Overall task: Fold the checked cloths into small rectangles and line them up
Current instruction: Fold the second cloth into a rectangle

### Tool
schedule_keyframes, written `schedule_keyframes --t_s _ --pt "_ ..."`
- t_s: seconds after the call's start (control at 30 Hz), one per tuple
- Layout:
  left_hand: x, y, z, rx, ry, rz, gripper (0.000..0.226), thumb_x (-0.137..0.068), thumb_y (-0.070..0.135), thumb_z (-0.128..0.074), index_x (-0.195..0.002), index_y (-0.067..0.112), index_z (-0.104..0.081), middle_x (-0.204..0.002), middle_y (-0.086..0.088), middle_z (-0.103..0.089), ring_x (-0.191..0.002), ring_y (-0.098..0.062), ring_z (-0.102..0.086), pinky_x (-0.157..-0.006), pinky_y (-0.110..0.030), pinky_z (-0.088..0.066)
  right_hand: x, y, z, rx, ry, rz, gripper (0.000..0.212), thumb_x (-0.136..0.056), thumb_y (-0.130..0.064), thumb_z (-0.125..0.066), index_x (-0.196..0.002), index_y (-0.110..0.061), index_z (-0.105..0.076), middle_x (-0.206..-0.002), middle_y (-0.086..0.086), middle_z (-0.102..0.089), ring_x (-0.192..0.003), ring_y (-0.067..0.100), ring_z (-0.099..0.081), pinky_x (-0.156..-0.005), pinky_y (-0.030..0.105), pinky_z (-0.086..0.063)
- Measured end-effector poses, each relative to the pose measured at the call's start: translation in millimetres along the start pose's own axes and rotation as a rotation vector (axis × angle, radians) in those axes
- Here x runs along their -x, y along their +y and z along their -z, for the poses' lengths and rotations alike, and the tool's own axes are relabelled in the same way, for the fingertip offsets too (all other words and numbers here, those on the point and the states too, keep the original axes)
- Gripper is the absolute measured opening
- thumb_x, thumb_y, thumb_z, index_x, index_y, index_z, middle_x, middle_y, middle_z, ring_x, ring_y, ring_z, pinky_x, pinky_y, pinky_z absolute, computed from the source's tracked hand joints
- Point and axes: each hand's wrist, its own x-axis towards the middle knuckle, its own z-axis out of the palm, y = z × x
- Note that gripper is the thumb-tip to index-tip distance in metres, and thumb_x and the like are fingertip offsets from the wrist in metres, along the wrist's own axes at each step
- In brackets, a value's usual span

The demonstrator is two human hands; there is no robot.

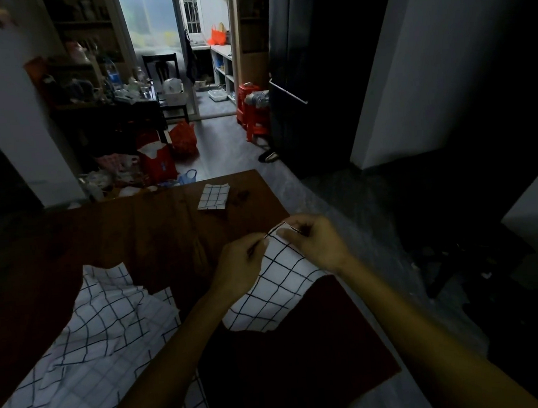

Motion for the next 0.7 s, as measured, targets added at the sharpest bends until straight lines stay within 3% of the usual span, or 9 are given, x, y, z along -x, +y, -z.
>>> schedule_keyframes --t_s 0.17,0.27,0.4,0.57,0.7 --pt "0 13 -1 0.038 0.027 0.020 0.020 -0.090 0.019 -0.060 -0.109 0.021 -0.066 -0.090 0.026 -0.062 -0.091 0.013 -0.058 -0.077 -0.002 -0.041 -3 -5 0 -0.045 0.010 0.019 0.015 -0.087 -0.012 -0.066 -0.097 -0.002 -0.071 -0.092 0.009 -0.072 -0.083 0.010 -0.067 -0.077 0.014 -0.051" --pt "-4 14 -2 0.014 0.077 0.000 0.015 -0.091 0.016 -0.059 -0.102 0.019 -0.069 -0.090 0.018 -0.066 -0.087 0.009 -0.060 -0.076 -0.005 -0.042 -5 -8 0 -0.033 0.006 0.032 0.014 -0.086 -0.017 -0.067 -0.093 -0.006 -0.073 -0.087 0.003 -0.073 -0.084 0.014 -0.068 -0.078 0.018 -0.052" --pt "-7 8 2 0.024 0.130 0.027 0.015 -0.093 0.017 -0.056 -0.099 0.013 -0.069 -0.092 0.003 -0.070 -0.085 -0.005 -0.063 -0.078 -0.019 -0.048 -6 -4 7 0.105 -0.049 0.022 0.014 -0.085 -0.019 -0.069 -0.097 -0.013 -0.072 -0.094 -0.004 -0.072 -0.089 0.009 -0.066 -0.081 0.020 -0.052" --pt "-9 7 12 0.132 0.151 0.089 0.018 -0.091 0.018 -0.058 -0.107 0.012 -0.066 -0.101 0.001 -0.069 -0.096 -0.011 -0.063 -0.087 -0.026 -0.049 -2 9 22 0.135 0.016 -0.054 0.008 -0.084 -0.018 -0.070 -0.087 -0.011 -0.070 -0.088 0.007 -0.071 -0.086 0.020 -0.067 -0.081 0.032 -0.054" --pt "-12 17 7 0.127 0.163 0.105 0.007 -0.090 0.021 -0.060 -0.091 0.018 -0.066 -0.087 0.010 -0.067 -0.084 0.004 -0.062 -0.075 -0.009 -0.046 -3 5 20 0.171 -0.015 -0.040 0.011 -0.083 -0.018 -0.071 -0.093 -0.013 -0.072 -0.092 0.001 -0.072 -0.088 0.015 -0.067 -0.083 0.029 -0.053"
